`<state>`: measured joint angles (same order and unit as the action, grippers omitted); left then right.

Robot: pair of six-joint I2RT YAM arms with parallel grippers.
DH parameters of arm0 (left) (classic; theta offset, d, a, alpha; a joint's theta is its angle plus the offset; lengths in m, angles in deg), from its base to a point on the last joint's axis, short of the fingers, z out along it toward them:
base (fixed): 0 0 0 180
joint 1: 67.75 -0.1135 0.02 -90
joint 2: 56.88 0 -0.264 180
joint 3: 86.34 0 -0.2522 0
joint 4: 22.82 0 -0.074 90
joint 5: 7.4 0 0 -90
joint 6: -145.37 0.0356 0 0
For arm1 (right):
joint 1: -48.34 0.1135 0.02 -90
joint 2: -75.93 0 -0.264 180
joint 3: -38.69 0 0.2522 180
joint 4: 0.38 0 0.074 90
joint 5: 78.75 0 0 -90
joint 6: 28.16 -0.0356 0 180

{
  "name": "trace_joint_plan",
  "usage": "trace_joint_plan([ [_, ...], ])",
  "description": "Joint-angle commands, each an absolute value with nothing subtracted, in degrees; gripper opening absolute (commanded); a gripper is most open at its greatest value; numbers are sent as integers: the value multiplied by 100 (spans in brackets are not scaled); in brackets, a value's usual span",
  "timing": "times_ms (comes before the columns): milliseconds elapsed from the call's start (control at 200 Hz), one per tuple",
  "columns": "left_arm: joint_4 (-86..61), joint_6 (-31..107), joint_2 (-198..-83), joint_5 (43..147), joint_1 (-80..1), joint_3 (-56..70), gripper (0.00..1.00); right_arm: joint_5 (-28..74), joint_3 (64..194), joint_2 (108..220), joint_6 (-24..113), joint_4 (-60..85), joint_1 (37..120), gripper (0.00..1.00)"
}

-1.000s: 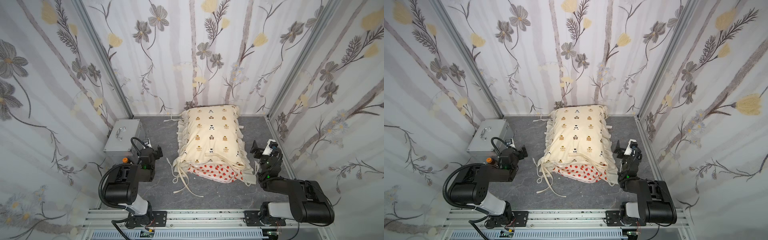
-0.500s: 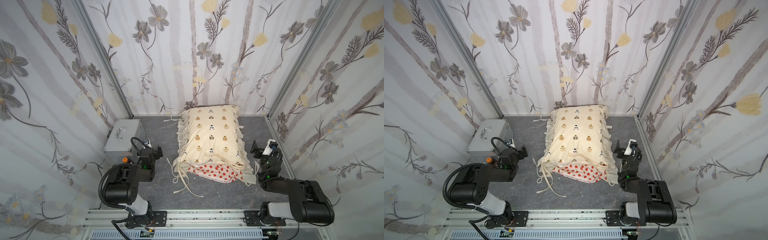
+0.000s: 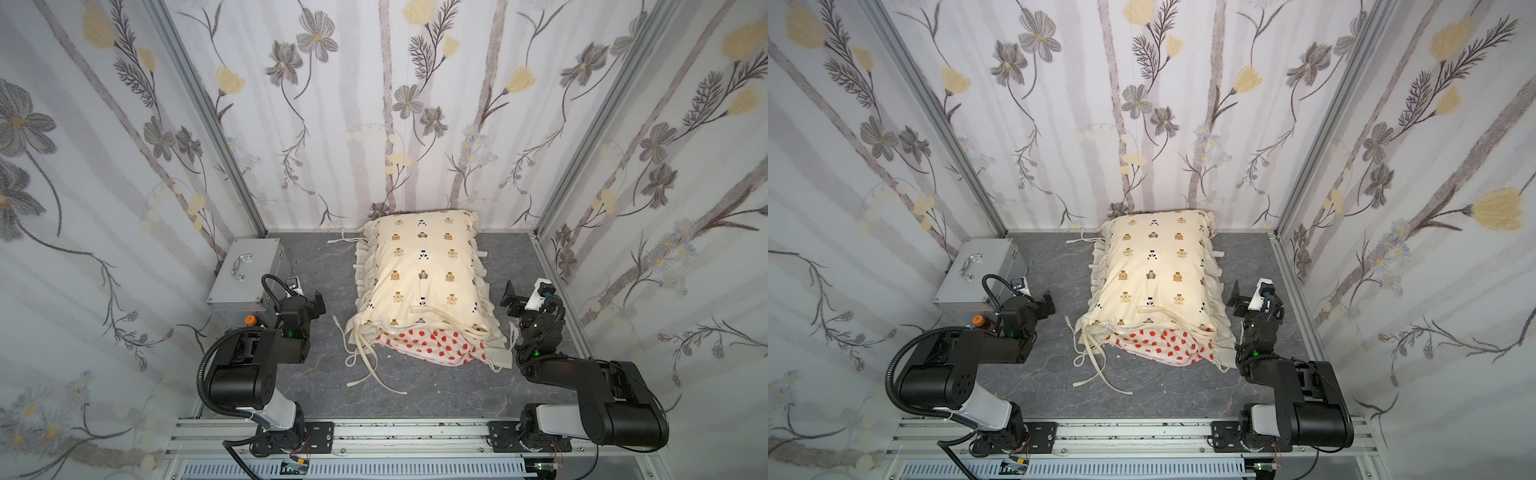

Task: Zip up pillowcases
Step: Pick up the pillowcase from the pillowcase.

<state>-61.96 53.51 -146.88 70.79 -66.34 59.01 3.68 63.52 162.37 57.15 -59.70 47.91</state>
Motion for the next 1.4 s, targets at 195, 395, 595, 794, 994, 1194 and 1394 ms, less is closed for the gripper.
trace_joint_plan([
  [195, -6423, 5300, -14689, 7120, -6634, 5895, 100, 493, 6361, 16241, 5800, -6139, 4800, 100],
  [395, -7120, 5306, -14599, 7195, -6634, 6299, 100, 443, 6161, 16170, 5806, -6466, 4816, 100],
  [595, -7130, 5346, -14104, 7259, -6634, 6534, 100, 56, 5765, 15740, 5757, -6837, 4881, 100],
  [794, -5825, 5288, -12851, 7315, -6634, 6385, 100, -361, 5724, 14838, 5576, -5987, 4922, 100],
  [994, -4257, 4596, -11615, 7519, -6634, 5892, 100, -392, 6162, 13857, 4789, -4067, 4864, 100],
  [1194, -3440, 3680, -10842, 7587, -6643, 5604, 100, 116, 6846, 13082, 3855, -2003, 4805, 100],
  [1394, -3327, 2845, -10221, 8233, -6661, 5654, 100, 1067, 6817, 12491, 3236, -1383, 4711, 100],
])
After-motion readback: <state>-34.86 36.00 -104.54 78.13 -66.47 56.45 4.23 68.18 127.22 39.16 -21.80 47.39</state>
